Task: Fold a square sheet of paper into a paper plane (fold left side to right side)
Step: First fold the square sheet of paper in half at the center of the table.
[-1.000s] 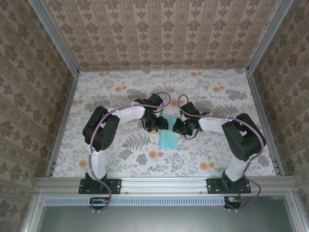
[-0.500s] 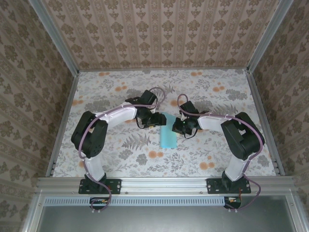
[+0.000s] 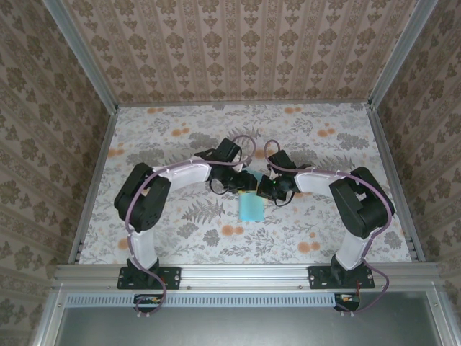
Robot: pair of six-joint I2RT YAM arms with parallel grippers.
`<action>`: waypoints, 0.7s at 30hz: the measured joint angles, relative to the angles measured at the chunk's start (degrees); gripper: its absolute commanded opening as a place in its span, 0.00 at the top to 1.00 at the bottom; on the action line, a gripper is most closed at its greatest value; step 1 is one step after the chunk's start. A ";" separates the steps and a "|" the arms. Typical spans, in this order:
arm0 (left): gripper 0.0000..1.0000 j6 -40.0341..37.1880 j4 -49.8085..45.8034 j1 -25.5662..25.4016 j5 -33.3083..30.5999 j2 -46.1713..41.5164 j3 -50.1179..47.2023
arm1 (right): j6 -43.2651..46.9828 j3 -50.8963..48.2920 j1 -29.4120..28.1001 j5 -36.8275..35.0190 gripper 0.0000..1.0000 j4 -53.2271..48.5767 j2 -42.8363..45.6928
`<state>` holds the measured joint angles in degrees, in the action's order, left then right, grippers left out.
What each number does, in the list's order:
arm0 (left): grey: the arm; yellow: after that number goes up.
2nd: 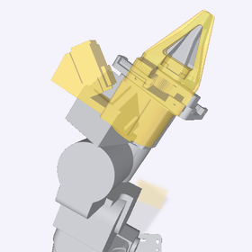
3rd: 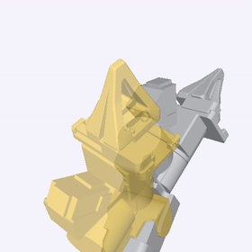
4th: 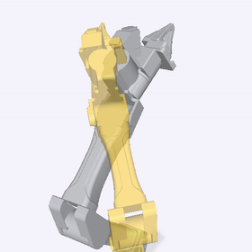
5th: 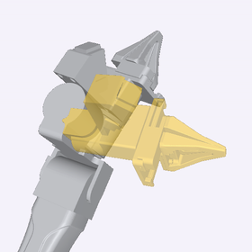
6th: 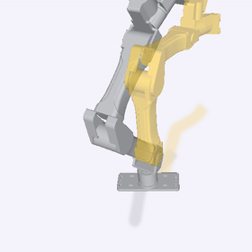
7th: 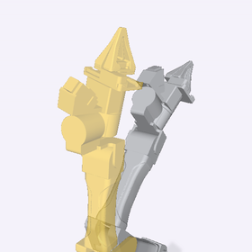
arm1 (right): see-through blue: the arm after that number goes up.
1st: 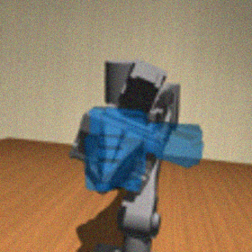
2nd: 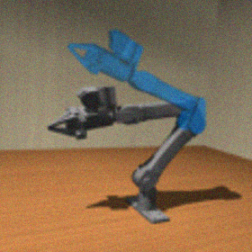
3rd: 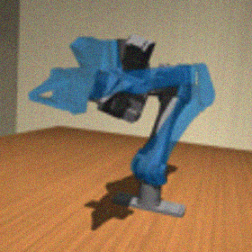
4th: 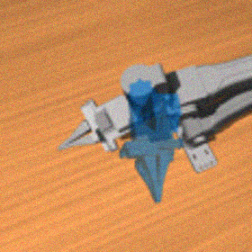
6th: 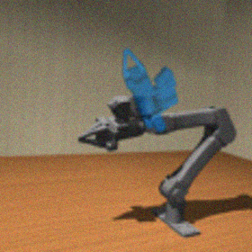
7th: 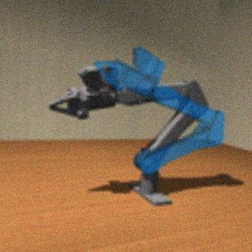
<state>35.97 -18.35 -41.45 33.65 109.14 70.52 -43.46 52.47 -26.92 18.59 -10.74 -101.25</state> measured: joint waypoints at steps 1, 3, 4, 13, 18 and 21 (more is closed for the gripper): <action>0.65 -0.02 -0.09 0.00 -0.04 0.39 0.00 | 0.00 0.00 0.02 0.00 0.90 -0.02 0.00; 0.66 -0.04 -0.35 0.00 -0.55 1.14 -0.02 | 0.04 0.00 0.02 -0.02 0.90 -0.04 0.00; 0.66 -0.07 -0.42 0.02 -0.74 1.46 -0.13 | 0.17 0.00 0.02 -0.09 0.90 -0.09 0.00; 0.73 -0.02 -0.20 0.42 -2.84 1.92 -3.43 | 1.27 0.61 -0.04 -0.79 0.90 -1.44 -0.02; 0.76 0.00 1.09 0.94 -2.97 1.90 -4.90 | 1.49 0.83 -0.13 -1.03 0.90 -1.79 -0.09; 0.77 0.00 2.38 1.29 -2.51 1.55 -5.95 | 1.49 0.85 -0.13 -1.11 0.91 -1.90 -0.11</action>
<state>35.97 -15.97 -40.16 31.14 110.69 64.58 -41.98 53.32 -27.05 17.47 -12.64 -101.36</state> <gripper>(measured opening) 0.235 0.098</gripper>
